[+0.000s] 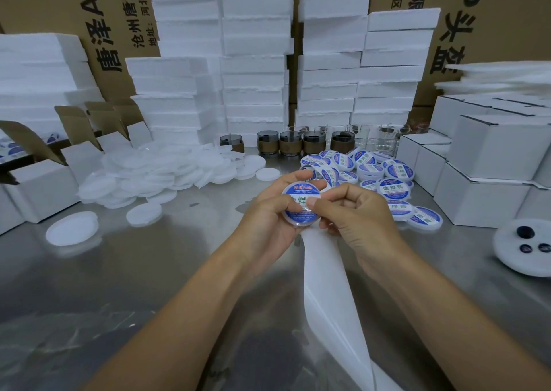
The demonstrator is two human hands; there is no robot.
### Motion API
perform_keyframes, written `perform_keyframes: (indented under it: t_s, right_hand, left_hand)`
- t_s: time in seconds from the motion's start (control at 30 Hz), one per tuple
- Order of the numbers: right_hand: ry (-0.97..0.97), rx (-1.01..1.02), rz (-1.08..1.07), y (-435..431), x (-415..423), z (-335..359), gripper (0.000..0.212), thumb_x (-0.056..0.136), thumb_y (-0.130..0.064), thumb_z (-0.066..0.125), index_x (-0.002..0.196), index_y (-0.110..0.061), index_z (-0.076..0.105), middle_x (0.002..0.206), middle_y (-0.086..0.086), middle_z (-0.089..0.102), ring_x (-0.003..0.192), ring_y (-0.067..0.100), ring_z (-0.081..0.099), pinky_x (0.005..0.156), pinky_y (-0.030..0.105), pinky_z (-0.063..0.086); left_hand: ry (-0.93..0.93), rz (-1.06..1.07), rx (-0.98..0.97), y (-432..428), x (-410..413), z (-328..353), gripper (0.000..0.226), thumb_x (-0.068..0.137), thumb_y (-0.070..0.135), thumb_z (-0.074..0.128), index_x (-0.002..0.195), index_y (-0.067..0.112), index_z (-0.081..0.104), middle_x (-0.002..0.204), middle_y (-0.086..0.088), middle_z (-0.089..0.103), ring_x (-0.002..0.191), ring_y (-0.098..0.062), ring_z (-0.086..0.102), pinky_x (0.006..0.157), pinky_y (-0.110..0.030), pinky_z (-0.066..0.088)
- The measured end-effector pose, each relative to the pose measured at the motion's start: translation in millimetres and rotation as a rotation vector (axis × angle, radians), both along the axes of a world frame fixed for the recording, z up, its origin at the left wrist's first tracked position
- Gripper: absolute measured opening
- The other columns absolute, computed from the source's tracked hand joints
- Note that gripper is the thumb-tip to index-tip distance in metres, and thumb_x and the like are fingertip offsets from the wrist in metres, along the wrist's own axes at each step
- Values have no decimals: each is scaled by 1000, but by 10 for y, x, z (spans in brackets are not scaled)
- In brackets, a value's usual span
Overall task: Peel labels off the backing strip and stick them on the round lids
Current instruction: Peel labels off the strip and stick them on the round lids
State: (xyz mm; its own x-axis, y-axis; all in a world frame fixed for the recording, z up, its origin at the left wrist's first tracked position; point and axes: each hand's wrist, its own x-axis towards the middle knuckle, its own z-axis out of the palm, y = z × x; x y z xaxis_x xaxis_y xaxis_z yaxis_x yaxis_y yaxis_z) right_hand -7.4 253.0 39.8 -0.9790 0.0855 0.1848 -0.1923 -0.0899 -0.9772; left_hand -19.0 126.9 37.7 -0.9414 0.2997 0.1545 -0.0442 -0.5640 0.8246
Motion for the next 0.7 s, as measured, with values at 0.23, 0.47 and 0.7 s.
perform_keyframes:
  t_s: [0.23,0.47,0.7]
  right_hand:
    - [110,124,-92,-15,0,-35,20,73,-4,74,64,-15,59,47,-6,61,42,3,54,46,14,46]
    - [318,327,-238,-40,-24,-119,21,78,-17,71,65,-17,54,49,-10,53,48,7,48,50,19,41]
    - [424,602,-351,-32,-21,-138,23,83,-24,61,71,-21,42,54,-10,47,53,5,46,49,17,33]
  left_hand:
    - [31,5,-45,11,9,-7,46,80,-19,29,99,10,60,93,-10,71,90,-23,68,78,-32,56]
    - [79,-7,-37,34,9,-27,29,91,-6,39,104,10,59,102,-11,68,91,-22,67,77,-30,56]
    - [103,-51,-47,53,16,-45,26,92,-3,37,105,9,57,91,-5,71,81,-18,68,73,-27,56]
